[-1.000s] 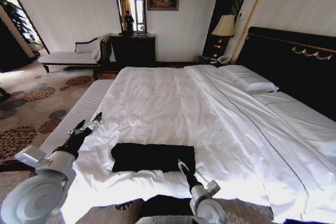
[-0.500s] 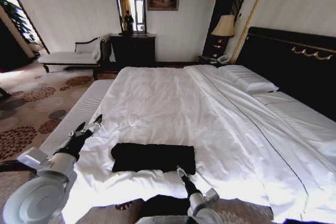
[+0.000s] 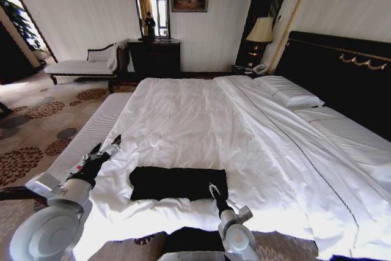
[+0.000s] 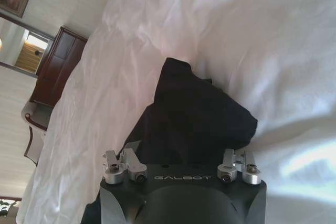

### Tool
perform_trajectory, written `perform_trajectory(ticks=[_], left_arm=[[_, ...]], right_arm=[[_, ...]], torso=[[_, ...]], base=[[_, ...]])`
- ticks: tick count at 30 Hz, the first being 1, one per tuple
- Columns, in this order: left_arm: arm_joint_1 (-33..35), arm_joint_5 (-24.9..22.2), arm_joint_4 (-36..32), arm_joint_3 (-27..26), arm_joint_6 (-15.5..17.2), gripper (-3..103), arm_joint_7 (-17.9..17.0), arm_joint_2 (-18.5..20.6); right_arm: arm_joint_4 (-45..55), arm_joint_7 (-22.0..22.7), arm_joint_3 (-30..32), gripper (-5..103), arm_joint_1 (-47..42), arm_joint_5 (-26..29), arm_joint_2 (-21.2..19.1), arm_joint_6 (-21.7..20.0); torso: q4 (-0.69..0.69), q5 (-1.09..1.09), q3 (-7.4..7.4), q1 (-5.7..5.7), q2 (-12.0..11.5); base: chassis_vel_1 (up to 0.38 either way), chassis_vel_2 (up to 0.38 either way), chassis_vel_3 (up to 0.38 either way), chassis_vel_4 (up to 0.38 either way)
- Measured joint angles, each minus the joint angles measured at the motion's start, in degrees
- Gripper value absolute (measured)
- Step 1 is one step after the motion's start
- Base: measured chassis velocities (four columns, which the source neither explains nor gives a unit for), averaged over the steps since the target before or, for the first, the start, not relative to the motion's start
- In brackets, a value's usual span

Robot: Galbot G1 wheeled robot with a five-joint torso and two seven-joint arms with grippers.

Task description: Fold the clothes on the bed.

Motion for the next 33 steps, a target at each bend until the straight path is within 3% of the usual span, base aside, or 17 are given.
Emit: perform_trajectory(ticks=[2, 5, 8, 10, 11, 14, 17, 24, 28, 33], left_arm=[[0.0, 0.4, 0.0, 0.4, 0.0, 100, 0.0, -0.2], [0.1, 0.8, 0.0, 0.7, -0.1, 100, 0.0, -0.5], [0.1, 1.0, 0.0, 0.9, -0.1, 100, 0.0, -0.7], [0.1, 1.0, 0.0, 0.8, -0.1, 100, 0.0, -0.7], [0.2, 1.0, 0.0, 0.8, -0.1, 100, 0.0, -0.7], [0.4, 1.0, 0.0, 0.7, -0.1, 100, 0.0, -0.7], [0.5, 1.0, 0.0, 0.6, -0.2, 100, 0.0, -0.9], [0.7, 1.2, 0.0, 0.6, -0.3, 100, 0.0, -1.4], [0.7, 1.3, 0.0, 0.6, -0.3, 100, -0.1, -1.5], [0.7, 1.3, 0.0, 0.4, -0.4, 100, -0.1, -1.7]], right_arm=[[0.0, -1.0, 0.5, 61, 0.1, 0.1, 0.1, 0.7], [0.2, -2.1, 0.7, 55, -0.1, 0.1, 0.1, 1.2], [0.2, -2.9, 0.7, 39, -0.4, -0.1, 0.1, 1.5], [0.2, -3.0, 0.7, 39, -0.5, -0.2, 0.1, 1.6], [0.2, -3.1, 0.7, 28, -0.5, -0.3, 0.1, 1.7], [0.2, -3.3, 0.9, 23, -0.5, -0.4, 0.2, 1.8], [0.5, -3.8, 1.5, 8, -0.6, -1.2, 0.2, 2.3], [2.2, -5.5, 4.3, 7, -1.2, -3.3, -0.6, 3.6], [3.6, -8.1, 8.5, 7, -1.8, -5.3, -2.9, 5.1], [2.1, -9.3, 14.3, 7, -1.4, -2.8, -7.1, 6.0]], torso=[[0.00, 0.00, 0.00, 0.00, 0.0], [0.00, 0.00, 0.00, 0.00, 0.0], [-0.01, 0.00, 0.00, 0.00, 0.0], [0.00, 0.00, 0.00, 0.00, 0.0], [-0.01, 0.00, 0.00, 0.00, 0.0], [0.00, 0.00, 0.00, 0.00, 0.0], [0.00, 0.01, 0.00, 0.00, 0.0], [0.00, 0.01, 0.00, 0.00, 0.0], [-0.01, 0.01, 0.00, 0.00, 0.0], [-0.01, -0.01, 0.00, 0.00, 0.0]], base=[[0.000, 0.000, 0.000, 0.000], [0.000, 0.000, 0.000, 0.000], [0.000, 0.000, 0.000, 0.000], [0.000, 0.000, 0.000, 0.000], [0.000, 0.000, 0.000, 0.000], [0.000, 0.000, 0.000, 0.000], [0.000, 0.000, 0.000, 0.000], [0.000, 0.000, 0.000, 0.000], [0.000, 0.000, 0.000, 0.000], [0.000, 0.000, 0.000, 0.000]])
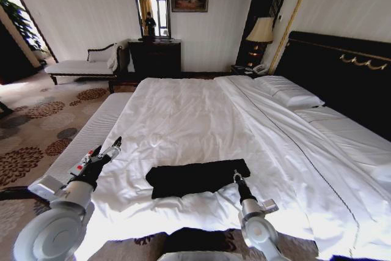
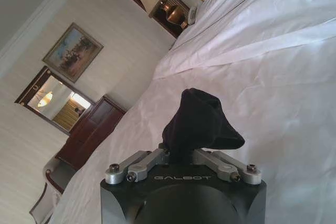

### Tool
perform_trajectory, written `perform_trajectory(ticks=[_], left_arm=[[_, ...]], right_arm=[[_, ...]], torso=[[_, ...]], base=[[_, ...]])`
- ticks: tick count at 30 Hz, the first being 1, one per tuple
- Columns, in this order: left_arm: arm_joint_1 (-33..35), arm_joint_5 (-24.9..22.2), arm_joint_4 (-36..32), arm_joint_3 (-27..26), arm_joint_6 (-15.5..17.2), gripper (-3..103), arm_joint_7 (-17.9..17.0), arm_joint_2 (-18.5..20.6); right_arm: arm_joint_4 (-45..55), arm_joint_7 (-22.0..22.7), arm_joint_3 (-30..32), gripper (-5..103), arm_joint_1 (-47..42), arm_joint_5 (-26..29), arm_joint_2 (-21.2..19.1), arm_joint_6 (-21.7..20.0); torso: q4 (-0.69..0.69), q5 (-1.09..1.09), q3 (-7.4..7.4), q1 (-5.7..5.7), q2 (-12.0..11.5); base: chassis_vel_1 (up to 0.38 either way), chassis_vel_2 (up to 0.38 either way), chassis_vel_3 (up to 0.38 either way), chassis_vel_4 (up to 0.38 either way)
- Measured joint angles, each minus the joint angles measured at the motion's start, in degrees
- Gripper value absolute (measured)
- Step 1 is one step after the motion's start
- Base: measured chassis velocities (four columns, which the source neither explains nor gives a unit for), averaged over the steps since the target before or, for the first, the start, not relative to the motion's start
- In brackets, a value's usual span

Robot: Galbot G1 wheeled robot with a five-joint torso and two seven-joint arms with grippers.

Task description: Fold the clothes on the bed.

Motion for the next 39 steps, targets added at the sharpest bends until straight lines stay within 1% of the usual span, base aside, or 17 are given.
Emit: perform_trajectory(ticks=[2, 5, 6, 7, 11, 12, 13, 14, 15, 16, 17, 20, 22, 26, 27, 31, 39], left_arm=[[0.0, 0.0, 0.0, 0.1, 0.0, 100, 0.0, -0.1], [0.0, 0.1, 0.0, 0.4, 0.0, 100, 0.0, -0.1], [0.0, 0.1, 0.0, 0.4, 0.0, 100, 0.0, -0.1], [0.0, 0.1, 0.0, 0.4, 0.0, 100, 0.0, -0.1], [0.2, 0.2, 0.0, 0.5, -0.1, 100, 0.0, 0.1], [0.2, 0.2, 0.0, 0.5, -0.1, 100, 0.0, 0.1], [0.1, 0.3, 0.0, 0.9, -0.1, 100, -0.1, 0.4], [-0.1, 0.5, 0.0, 1.4, -0.1, 100, -0.1, 0.8], [0.0, 1.0, 0.0, 1.9, -0.2, 100, 0.0, 1.0], [0.2, 1.4, 0.0, 2.1, -0.5, 100, 0.0, 1.1], [0.2, 1.4, 0.0, 2.1, -0.5, 100, 0.0, 1.1], [0.6, 1.7, 0.0, 1.8, -0.8, 100, 0.0, 1.3], [0.6, 1.6, 0.0, 1.6, -0.8, 100, 0.0, 1.4], [0.0, 0.9, 0.0, 0.8, -0.8, 100, 0.0, 1.8], [0.0, 0.9, 0.0, 0.8, -0.8, 100, 0.0, 1.8], [0.0, 0.9, 0.0, 1.2, -0.6, 100, 0.0, 1.3], [0.3, 1.2, 0.0, 0.7, -0.5, 100, 0.0, 0.7]], right_arm=[[-1.1, 0.0, 0.0, 7, 0.2, -0.6, -0.3, 0.1], [-3.6, -0.8, -1.4, 7, 1.2, -5.4, -0.3, 1.1], [-3.6, -0.8, -1.4, 7, 1.2, -5.4, -0.3, 1.1], [-3.8, -1.7, -2.3, 7, 1.5, -7.4, -0.2, 1.5], [-3.9, -8.8, -7.0, 7, 2.6, -17.6, 0.0, 3.8], [-3.9, -8.8, -7.0, 7, 2.6, -17.6, 0.0, 3.8], [-3.9, -11.1, -8.5, 7, 3.0, -21.4, 0.2, 4.4], [-4.1, -12.8, -9.5, 7, 3.3, -23.7, 0.4, 4.8], [-4.4, -14.4, -10.7, 7, 3.9, -25.9, 0.5, 5.3], [-4.9, -16.0, -12.5, 7, 4.8, -28.1, 0.5, 5.6], [-4.9, -16.0, -12.5, 7, 4.8, -28.1, 0.5, 5.6], [-6.8, -19.1, -17.2, 7, 7.3, -32.3, 0.8, 6.0], [-7.4, -19.4, -18.3, 7, 7.9, -33.3, 0.9, 6.0], [-11.7, -19.1, -23.4, 7, 11.7, -36.5, 2.2, 6.2], [-11.7, -19.1, -23.4, 7, 11.7, -36.5, 2.2, 6.2], [-16.2, -17.5, -27.9, 7, 16.2, -37.5, 3.0, 6.0], [-21.5, -17.2, -33.6, 7, 21.3, -38.4, 4.0, 5.8]], torso=[[0.00, 0.02, 0.00, 0.00, 0.0], [0.00, 0.02, 0.00, 0.00, 0.0], [0.00, 0.02, 0.00, 0.00, 0.0], [0.00, 0.02, 0.00, 0.00, 0.0], [0.01, 0.00, 0.00, 0.00, 0.0], [0.01, 0.00, 0.00, 0.00, 0.0], [0.03, 0.00, 0.00, 0.00, 0.0], [0.02, 0.00, 0.00, 0.00, 0.0], [-0.04, 0.00, 0.00, 0.00, 0.0], [-0.01, 0.00, 0.00, 0.00, 0.0], [-0.01, 0.00, 0.00, 0.00, 0.0], [0.02, 0.00, 0.00, 0.00, 0.0], [0.02, 0.00, 0.00, 0.00, 0.0], [0.00, 0.00, 0.00, 0.00, 0.0], [0.00, 0.00, 0.00, 0.00, 0.0], [0.01, 0.00, 0.00, 0.00, 0.0], [0.01, 0.00, 0.00, 0.00, 0.0]], base=[[0.000, 0.000, 0.000, 0.000], [0.000, 0.000, 0.000, 0.000], [0.000, 0.000, 0.000, 0.000], [0.000, 0.000, 0.000, 0.000], [0.000, 0.000, 0.000, 0.000], [0.000, 0.000, 0.000, 0.000], [0.000, 0.000, 0.000, 0.000], [0.000, 0.000, 0.000, 0.000], [0.000, 0.000, 0.000, 0.000], [0.000, 0.000, 0.000, 0.000], [0.000, 0.000, 0.000, 0.000], [0.000, 0.000, 0.000, 0.000], [0.000, 0.000, 0.000, 0.000], [0.000, 0.000, 0.000, 0.000], [0.000, 0.000, 0.000, 0.000], [0.000, 0.000, 0.000, 0.000], [0.000, 0.000, 0.000, 0.000]])
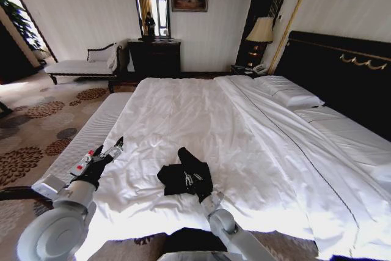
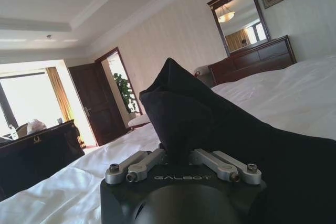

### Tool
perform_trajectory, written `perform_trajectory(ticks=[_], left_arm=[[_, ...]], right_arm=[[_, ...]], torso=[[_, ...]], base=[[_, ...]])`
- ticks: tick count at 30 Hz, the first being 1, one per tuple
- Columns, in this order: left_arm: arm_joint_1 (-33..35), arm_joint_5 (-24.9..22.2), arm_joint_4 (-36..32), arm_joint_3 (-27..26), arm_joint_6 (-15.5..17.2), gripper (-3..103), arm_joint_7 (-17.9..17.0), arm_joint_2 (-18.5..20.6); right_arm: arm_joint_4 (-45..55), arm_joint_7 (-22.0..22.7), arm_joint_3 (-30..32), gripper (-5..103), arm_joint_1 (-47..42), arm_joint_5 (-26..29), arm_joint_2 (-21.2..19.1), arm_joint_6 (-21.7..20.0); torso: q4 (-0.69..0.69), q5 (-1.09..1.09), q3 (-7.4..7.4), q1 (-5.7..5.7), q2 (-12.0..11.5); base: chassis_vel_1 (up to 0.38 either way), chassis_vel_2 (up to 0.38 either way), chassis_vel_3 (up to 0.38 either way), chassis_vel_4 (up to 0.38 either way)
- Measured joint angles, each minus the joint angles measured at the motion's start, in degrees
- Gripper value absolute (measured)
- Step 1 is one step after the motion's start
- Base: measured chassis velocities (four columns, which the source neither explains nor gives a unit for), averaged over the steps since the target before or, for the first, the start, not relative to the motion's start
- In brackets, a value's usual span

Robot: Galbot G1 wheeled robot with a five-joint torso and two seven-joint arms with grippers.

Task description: Fold the clothes on the bed.

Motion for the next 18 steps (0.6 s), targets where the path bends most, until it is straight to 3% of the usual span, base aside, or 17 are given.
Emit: perform_trajectory(ticks=[8, 15, 17, 18], left_arm=[[-0.1, -0.3, 0.0, -0.9, 0.0, 100, 0.0, 0.1], [-0.6, 0.2, 0.0, 0.2, 0.1, 100, 0.0, -0.1], [-0.7, 0.4, 0.0, 0.4, 0.1, 100, 0.0, -0.1], [-0.8, 0.6, 0.0, 0.7, 0.1, 100, 0.0, -0.2]], right_arm=[[-4.2, 1.4, -2.3, 4, 1.7, -2.0, 1.5, 0.0], [1.7, 0.5, -3.7, 32, -2.4, -1.6, -1.2, 0.1], [2.8, 0.5, -3.9, 32, -2.9, -1.4, -1.5, 0.1], [3.8, 0.4, -3.9, 38, -3.2, -1.2, -1.8, 0.1]], torso=[[0.00, 0.00, 0.00, 0.00, 0.0], [-0.01, 0.01, -0.01, 0.00, 0.0], [-0.01, 0.01, -0.01, 0.00, 0.0], [-0.01, 0.00, -0.01, 0.00, 0.0]], base=[[0.000, 0.000, 0.000, 0.000], [0.000, 0.000, 0.000, 0.000], [0.000, 0.000, 0.000, 0.000], [0.000, 0.000, 0.000, 0.000]])
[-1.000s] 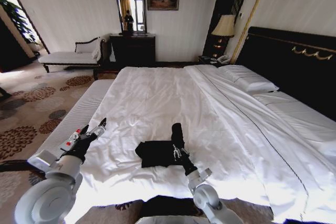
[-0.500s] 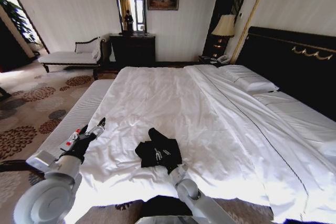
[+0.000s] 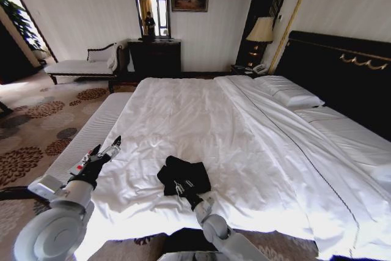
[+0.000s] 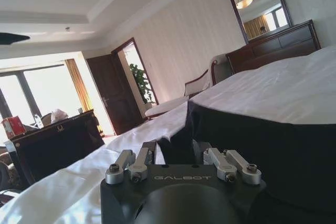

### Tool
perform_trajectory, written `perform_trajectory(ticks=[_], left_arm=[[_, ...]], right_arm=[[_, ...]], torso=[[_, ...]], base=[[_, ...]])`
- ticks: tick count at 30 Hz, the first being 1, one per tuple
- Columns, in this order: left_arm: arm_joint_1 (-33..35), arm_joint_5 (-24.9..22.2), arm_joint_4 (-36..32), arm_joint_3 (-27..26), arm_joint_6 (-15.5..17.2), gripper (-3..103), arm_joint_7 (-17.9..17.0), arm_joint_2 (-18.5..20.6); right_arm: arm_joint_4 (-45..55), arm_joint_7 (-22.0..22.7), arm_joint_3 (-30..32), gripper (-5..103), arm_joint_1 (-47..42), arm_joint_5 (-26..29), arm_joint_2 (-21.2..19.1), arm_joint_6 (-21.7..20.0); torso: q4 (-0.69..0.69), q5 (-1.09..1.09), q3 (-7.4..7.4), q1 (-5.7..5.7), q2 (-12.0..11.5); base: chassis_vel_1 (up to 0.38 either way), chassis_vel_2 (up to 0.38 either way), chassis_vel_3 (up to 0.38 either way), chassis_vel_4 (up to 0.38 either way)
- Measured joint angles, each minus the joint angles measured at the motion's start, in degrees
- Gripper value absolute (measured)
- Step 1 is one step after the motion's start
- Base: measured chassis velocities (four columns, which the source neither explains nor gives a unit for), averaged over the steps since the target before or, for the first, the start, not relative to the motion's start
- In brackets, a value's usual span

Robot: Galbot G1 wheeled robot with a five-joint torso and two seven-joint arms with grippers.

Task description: Fold the clothes on the bed.

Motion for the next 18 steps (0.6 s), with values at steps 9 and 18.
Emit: perform_trajectory(ticks=[9, 18], left_arm=[[0.1, 1.4, 0.0, 0.6, 0.0, 100, 0.1, -0.5], [0.6, 1.4, 0.0, -0.5, -0.1, 100, 0.1, -0.4]], right_arm=[[4.1, -1.8, 2.8, 70, 2.7, 11.6, 0.4, -1.3], [-4.3, 7.4, -2.3, 99, 12.4, 23.9, 4.4, -9.0]], torso=[[0.01, 0.01, 0.00, 0.00, 0.0], [0.02, 0.00, 0.01, 0.00, 0.0]], base=[[0.000, 0.000, 0.000, 0.000], [0.000, 0.000, 0.000, 0.000]])
